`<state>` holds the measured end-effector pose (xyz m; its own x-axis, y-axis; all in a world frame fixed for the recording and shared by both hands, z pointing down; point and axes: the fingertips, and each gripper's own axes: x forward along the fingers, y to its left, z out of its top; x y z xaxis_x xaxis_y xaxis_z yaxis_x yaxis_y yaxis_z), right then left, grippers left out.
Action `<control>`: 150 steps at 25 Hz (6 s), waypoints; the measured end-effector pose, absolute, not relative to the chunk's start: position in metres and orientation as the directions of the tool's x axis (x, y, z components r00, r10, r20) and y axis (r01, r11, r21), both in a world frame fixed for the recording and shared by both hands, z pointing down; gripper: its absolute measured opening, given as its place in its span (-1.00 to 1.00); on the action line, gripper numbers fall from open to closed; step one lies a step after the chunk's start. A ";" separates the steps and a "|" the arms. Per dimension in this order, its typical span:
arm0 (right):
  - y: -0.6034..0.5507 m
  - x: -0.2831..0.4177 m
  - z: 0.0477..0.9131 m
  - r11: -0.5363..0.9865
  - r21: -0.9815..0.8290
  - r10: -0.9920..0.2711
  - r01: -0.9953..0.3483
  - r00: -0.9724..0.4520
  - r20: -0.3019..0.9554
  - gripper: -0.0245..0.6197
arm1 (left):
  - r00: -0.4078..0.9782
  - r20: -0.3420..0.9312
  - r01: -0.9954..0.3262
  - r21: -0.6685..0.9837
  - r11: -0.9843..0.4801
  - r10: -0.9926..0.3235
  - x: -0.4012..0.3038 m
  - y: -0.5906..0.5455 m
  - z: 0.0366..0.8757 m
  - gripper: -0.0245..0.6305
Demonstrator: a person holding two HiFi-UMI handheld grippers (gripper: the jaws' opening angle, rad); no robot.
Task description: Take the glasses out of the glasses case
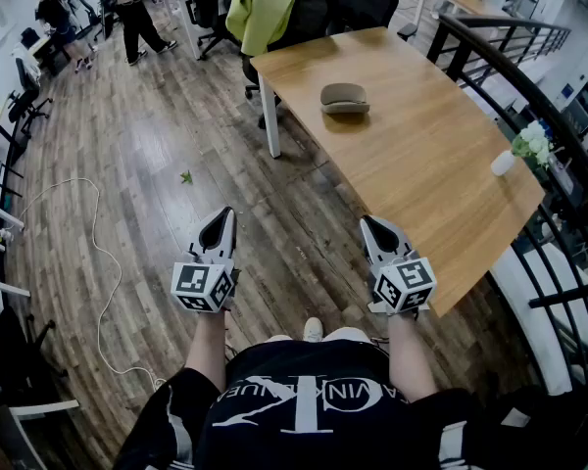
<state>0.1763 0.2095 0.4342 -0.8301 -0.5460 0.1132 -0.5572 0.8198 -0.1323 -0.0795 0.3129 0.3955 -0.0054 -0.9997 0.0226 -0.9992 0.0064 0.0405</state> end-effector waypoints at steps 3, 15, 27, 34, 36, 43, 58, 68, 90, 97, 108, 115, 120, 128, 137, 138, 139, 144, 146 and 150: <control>0.197 0.179 0.436 0.820 -0.141 -0.543 -0.554 -0.832 0.115 -0.82 | -0.006 0.028 -0.999 0.039 0.007 -1.000 -0.076 0.300 0.396 -0.88; 0.161 0.180 0.439 0.849 -0.145 -0.496 -0.508 -0.861 0.111 -0.82 | -0.016 0.038 -0.998 0.054 0.018 -0.999 -0.061 0.253 0.406 -0.88; 0.133 0.189 0.457 0.803 -0.218 -0.533 -0.555 -0.832 0.156 -0.81 | -0.002 0.079 -0.998 0.059 0.007 -0.997 -0.061 0.231 0.418 -0.88; 0.097 0.176 0.468 0.779 -0.236 -0.553 -0.581 -0.814 0.180 -0.81 | 0.028 0.081 -0.998 0.067 -0.023 -0.996 -0.077 0.182 0.424 -0.88; 0.083 0.169 0.469 0.768 -0.247 -0.562 -0.592 -0.806 0.183 -0.80 | 0.039 0.078 -0.997 0.068 -0.034 -0.996 -0.085 0.164 0.421 -0.88; 0.034 0.131 0.474 0.751 -0.277 -0.561 -0.600 -0.800 0.211 -0.66 | 0.070 0.108 -0.994 0.090 -0.060 -0.992 -0.119 0.105 0.428 -0.88; -0.053 0.079 0.476 0.655 -0.323 -0.640 -0.683 -0.729 0.242 -0.58 | 0.193 0.139 -0.977 0.121 -0.177 -0.971 -0.177 -0.012 0.431 -0.88; -0.092 0.063 0.486 0.568 -0.333 -0.703 -0.753 -0.654 0.280 -0.57 | 0.292 0.170 -0.952 0.147 -0.269 -0.941 -0.199 -0.074 0.445 -0.88; -0.152 0.043 0.492 0.668 -0.108 -0.649 -0.736 -0.648 0.399 -0.56 | 0.455 0.232 -0.890 0.126 -0.438 -0.859 -0.165 -0.146 0.490 -0.88; -0.201 0.040 0.491 0.719 -0.029 -0.610 -0.694 -0.650 0.453 -0.56 | 0.460 0.235 -0.888 0.135 -0.440 -0.856 -0.157 -0.182 0.497 -0.88; -0.237 0.030 0.501 0.852 0.079 -0.467 -0.517 -0.684 0.561 -0.56 | 0.478 0.238 -0.878 0.154 -0.453 -0.846 -0.134 -0.210 0.508 -0.88; -0.249 0.015 0.523 0.942 0.104 -0.301 -0.318 -0.671 0.678 -0.54 | 0.466 0.257 -0.884 0.165 -0.436 -0.847 -0.135 -0.216 0.518 -0.88; -0.254 0.006 0.544 0.980 0.051 -0.165 -0.190 -0.650 0.742 -0.54 | 0.463 0.272 -0.886 0.176 -0.429 -0.844 -0.135 -0.219 0.525 -0.88; -0.257 0.006 0.574 0.998 0.044 -0.058 -0.038 -0.543 0.837 -0.55 | 0.458 0.290 -0.888 0.192 -0.417 -0.840 -0.132 -0.224 0.535 -0.88; -0.255 0.000 0.591 0.998 0.048 -0.025 0.032 -0.508 0.861 -0.58 | 0.462 0.295 -0.885 0.207 -0.417 -0.836 -0.125 -0.230 0.542 -0.88; -0.256 -0.001 0.592 0.998 0.054 -0.028 0.037 -0.508 0.861 -0.59 | 0.461 0.297 -0.886 0.209 -0.414 -0.836 -0.125 -0.230 0.543 -0.88; -0.256 -0.001 0.592 0.997 0.061 -0.031 0.044 -0.506 0.862 -0.59 | 0.459 0.299 -0.887 0.212 -0.411 -0.836 -0.125 -0.230 0.545 -0.88; -0.253 0.001 0.602 0.984 0.128 -0.057 0.121 -0.469 0.882 -0.68 | 0.452 0.309 -0.890 0.218 -0.400 -0.837 -0.125 -0.229 0.552 -0.88; -0.255 0.001 0.604 0.978 0.156 -0.075 0.139 -0.463 0.883 -0.73 | 0.449 0.312 -0.891 0.224 -0.394 -0.837 -0.126 -0.228 0.554 -0.88; -0.255 0.001 0.603 0.971 0.176 -0.084 0.161 -0.461 0.883 -0.80 | 0.438 0.320 -0.896 0.231 -0.379 -0.840 -0.128 -0.225 0.556 -0.88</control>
<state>0.0010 -0.2551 0.6025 -0.4610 -0.0840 0.8834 0.1605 0.9712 0.1762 -0.1285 -0.2253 0.5565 0.4375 -0.8402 0.3205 -0.8962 -0.3786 0.2311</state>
